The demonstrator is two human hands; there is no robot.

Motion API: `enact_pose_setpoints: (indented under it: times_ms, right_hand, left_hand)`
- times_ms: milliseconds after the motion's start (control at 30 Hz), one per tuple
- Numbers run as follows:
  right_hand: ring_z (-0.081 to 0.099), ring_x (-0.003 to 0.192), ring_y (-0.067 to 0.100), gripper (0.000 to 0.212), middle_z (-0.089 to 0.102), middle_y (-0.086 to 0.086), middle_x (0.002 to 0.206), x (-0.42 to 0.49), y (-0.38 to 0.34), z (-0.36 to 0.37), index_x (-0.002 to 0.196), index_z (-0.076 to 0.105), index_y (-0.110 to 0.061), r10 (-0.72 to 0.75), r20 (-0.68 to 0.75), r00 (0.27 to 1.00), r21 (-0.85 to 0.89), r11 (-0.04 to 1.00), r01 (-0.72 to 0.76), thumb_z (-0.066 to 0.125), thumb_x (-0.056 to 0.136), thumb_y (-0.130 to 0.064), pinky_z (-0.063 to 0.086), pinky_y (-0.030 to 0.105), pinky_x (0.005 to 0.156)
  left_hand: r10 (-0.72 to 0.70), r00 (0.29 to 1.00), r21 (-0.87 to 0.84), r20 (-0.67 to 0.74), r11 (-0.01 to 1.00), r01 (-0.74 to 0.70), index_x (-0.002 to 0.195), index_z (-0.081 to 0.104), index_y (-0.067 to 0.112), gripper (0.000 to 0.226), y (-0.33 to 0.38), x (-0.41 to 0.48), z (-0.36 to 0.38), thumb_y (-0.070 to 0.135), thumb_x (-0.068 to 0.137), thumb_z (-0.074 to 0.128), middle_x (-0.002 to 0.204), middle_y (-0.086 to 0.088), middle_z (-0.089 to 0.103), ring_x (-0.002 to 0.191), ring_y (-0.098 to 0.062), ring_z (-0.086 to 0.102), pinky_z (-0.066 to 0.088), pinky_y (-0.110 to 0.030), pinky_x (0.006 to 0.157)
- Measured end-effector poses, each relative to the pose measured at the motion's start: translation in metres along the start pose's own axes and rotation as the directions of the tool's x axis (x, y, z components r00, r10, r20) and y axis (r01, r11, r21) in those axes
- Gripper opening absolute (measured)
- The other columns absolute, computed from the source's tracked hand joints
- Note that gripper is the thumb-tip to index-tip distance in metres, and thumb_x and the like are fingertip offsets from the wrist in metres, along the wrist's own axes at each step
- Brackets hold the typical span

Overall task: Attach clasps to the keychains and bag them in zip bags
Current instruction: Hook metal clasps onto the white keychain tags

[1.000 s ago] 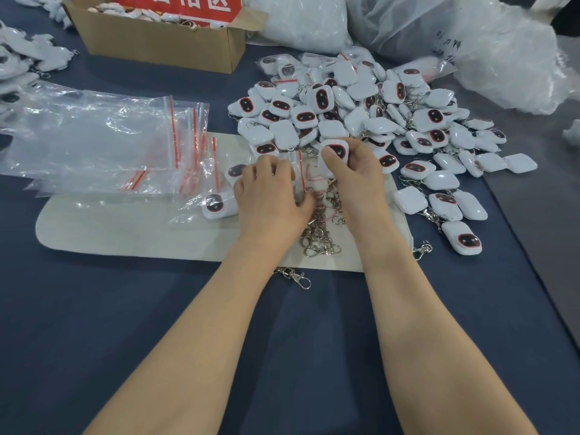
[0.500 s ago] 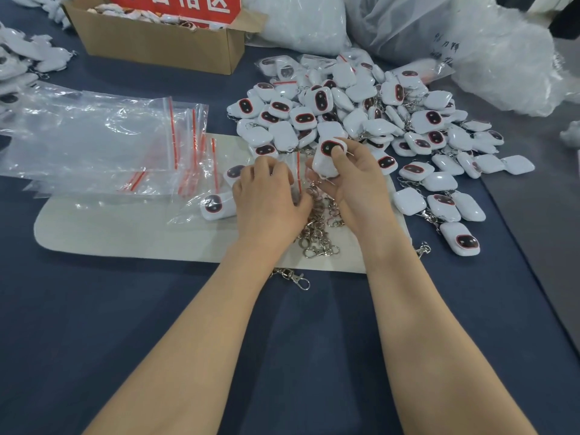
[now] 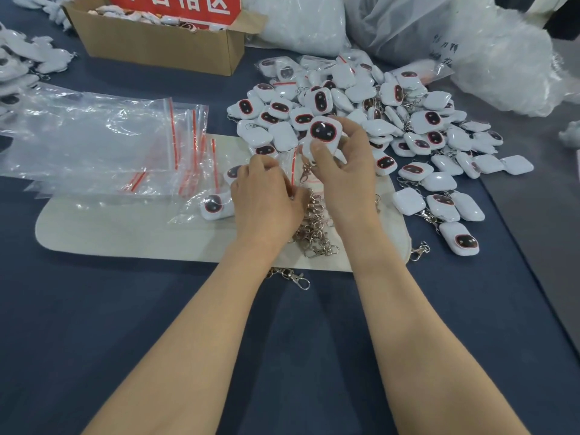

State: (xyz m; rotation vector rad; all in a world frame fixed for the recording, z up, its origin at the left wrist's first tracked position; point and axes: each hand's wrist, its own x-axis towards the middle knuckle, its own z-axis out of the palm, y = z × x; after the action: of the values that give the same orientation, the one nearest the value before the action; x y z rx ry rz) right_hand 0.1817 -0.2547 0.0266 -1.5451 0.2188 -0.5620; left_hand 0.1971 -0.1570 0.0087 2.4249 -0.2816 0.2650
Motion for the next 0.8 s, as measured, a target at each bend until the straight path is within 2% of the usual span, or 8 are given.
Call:
enact_pose_setpoints:
  times_ms: [133,233,333,400,500,633,700,800]
  right_hand:
    - [0.064,0.085,0.012,0.030,0.063,-0.004,0.094,-0.006,0.003,0.009,0.110,0.048,-0.030,-0.031,-0.028,0.999,-0.064,0.998,0.029,0.064,0.090,-0.014,0.055,0.035,0.082]
    - [0.053,0.062,-0.003,0.036,0.057,-0.008,0.079,-0.006,0.008,0.009,0.109,0.043,-0.026,0.022,-0.036,0.999,-0.184,0.983,-0.028,0.070,0.086,-0.019,0.045,0.018,0.065]
    - [0.054,0.065,0.004,0.028,0.060,-0.005,0.078,-0.006,0.010,0.009,0.096,0.045,-0.023,0.083,0.012,0.996,-0.254,0.964,-0.078,0.071,0.085,-0.021,0.042,0.019,0.064]
    - [0.058,0.066,0.006,0.013,0.065,-0.002,0.080,-0.006,0.008,0.010,0.088,0.055,-0.021,0.082,0.065,0.995,-0.274,0.960,-0.062,0.067,0.088,-0.016,0.044,0.019,0.063]
    - [0.055,0.063,0.000,0.018,0.062,-0.010,0.072,-0.004,0.005,0.006,0.085,0.067,-0.017,0.056,0.242,0.969,-0.312,0.950,0.023,0.056,0.090,-0.004,0.041,0.019,0.062]
    - [0.065,0.088,0.008,0.034,0.069,0.002,0.096,-0.005,0.000,0.002,0.122,0.056,-0.007,0.164,0.406,0.899,-0.189,0.978,-0.093,0.044,0.093,0.007,0.051,0.025,0.085]
    - [0.064,0.096,0.012,0.034,0.069,0.004,0.104,-0.003,-0.003,-0.002,0.120,0.056,-0.007,0.153,0.268,0.951,-0.217,0.972,-0.095,0.043,0.092,0.006,0.050,0.028,0.092]
    - [0.050,0.120,0.018,0.032,0.058,0.004,0.125,0.005,0.003,-0.019,0.120,0.061,-0.012,-0.063,-0.066,0.996,-0.606,0.795,0.010,0.045,0.093,-0.004,0.038,0.027,0.102]
  left_hand:
    - [-0.025,0.997,-0.071,-0.069,0.997,0.020,0.078,0.056,0.013,0.016,0.003,0.001,-0.002,0.027,0.087,0.057,0.110,-0.003,0.051,0.107,-0.027,0.046,0.031,-0.038,0.096]
    - [-0.065,0.989,-0.289,-0.133,0.957,0.024,0.078,0.055,0.010,0.015,0.006,0.002,-0.006,0.021,0.088,0.056,0.093,0.001,0.047,0.086,-0.021,0.052,0.042,-0.034,0.083]
    - [-0.039,0.977,-0.378,-0.211,0.925,-0.045,0.076,0.054,0.007,0.012,0.009,0.000,-0.010,0.012,0.086,0.056,0.088,-0.002,0.048,0.077,-0.016,0.048,0.037,-0.019,0.068]
    - [0.004,0.968,-0.372,-0.250,0.923,-0.100,0.075,0.054,0.006,0.009,0.010,-0.001,-0.012,0.009,0.084,0.056,0.087,-0.005,0.051,0.078,-0.017,0.049,0.037,-0.017,0.069]
    - [0.065,0.960,-0.341,-0.273,0.926,-0.160,0.077,0.055,0.004,0.010,0.011,-0.002,-0.013,0.012,0.081,0.052,0.091,-0.008,0.055,0.084,-0.022,0.053,0.045,-0.037,0.080]
    - [0.065,0.962,-0.361,-0.264,0.919,-0.161,0.079,0.055,0.007,0.009,0.010,-0.003,-0.013,0.014,0.082,0.050,0.097,-0.006,0.056,0.091,-0.022,0.054,0.047,-0.047,0.081]
    - [0.062,0.969,-0.325,-0.240,0.935,-0.140,0.079,0.056,0.007,0.008,0.007,-0.001,-0.010,0.014,0.084,0.054,0.100,-0.006,0.057,0.095,-0.022,0.053,0.045,-0.043,0.086]
    - [0.101,0.982,-0.182,-0.157,0.975,-0.129,0.078,0.057,0.008,0.013,0.001,0.001,-0.004,0.018,0.087,0.056,0.100,-0.005,0.058,0.097,-0.023,0.052,0.037,-0.033,0.088]
